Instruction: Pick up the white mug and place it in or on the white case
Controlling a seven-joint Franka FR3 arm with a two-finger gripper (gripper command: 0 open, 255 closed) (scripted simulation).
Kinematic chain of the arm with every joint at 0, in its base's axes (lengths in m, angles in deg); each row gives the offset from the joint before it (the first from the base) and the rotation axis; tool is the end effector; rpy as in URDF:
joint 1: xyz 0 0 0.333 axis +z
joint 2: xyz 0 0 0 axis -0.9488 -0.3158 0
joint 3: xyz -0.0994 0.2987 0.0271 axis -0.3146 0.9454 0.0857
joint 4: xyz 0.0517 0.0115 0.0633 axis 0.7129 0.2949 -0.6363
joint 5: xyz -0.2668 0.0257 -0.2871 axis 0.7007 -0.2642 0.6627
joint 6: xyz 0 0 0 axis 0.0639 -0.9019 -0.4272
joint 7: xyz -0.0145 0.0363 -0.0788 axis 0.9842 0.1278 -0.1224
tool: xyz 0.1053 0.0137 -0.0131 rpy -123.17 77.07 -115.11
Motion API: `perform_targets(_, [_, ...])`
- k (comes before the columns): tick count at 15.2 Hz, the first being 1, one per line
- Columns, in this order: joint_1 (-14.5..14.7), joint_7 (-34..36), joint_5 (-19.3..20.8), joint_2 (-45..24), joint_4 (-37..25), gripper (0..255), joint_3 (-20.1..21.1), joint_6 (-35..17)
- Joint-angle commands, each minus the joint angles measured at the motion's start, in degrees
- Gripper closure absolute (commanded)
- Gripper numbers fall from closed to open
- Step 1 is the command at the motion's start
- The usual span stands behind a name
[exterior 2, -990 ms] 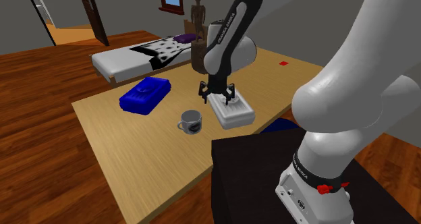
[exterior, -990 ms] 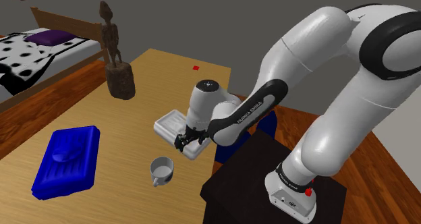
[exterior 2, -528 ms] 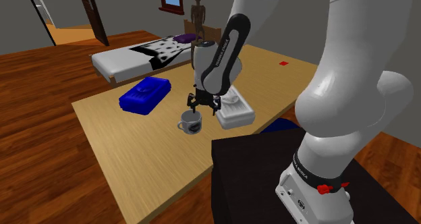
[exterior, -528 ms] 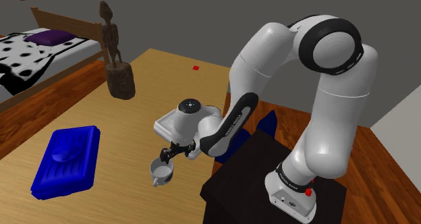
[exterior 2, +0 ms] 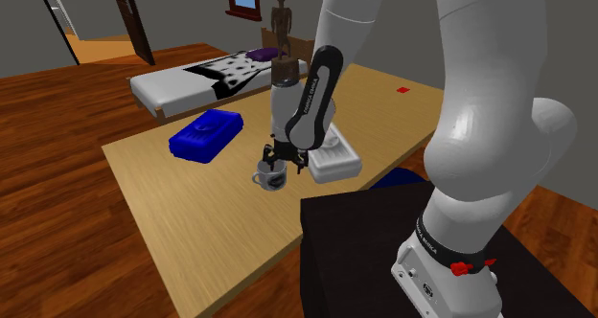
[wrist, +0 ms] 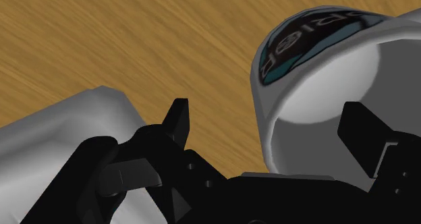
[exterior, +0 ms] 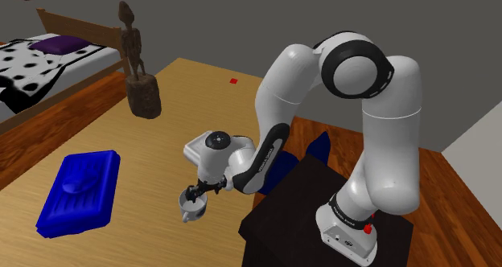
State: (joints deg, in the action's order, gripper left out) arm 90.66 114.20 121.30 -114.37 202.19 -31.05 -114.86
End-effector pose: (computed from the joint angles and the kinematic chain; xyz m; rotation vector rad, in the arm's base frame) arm 0.4093 0.2655 0.1180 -3.0622 0.4822 -0.1540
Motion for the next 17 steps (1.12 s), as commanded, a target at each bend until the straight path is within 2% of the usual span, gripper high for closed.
perform_targets(1, [0.95,0.70,0.70,-1.44,-0.77,0,-1.08,-0.81])
perform_targets(8, [0.95,0.68,0.68,-1.42,-0.76,0,-1.08,-0.80])
perform_targets(9, [0.95,0.68,0.68,-1.42,-0.76,255,-1.08,-0.80])
perform_targets(17, [0.95,0.68,0.68,-1.42,-0.76,255,-1.08,-0.80])
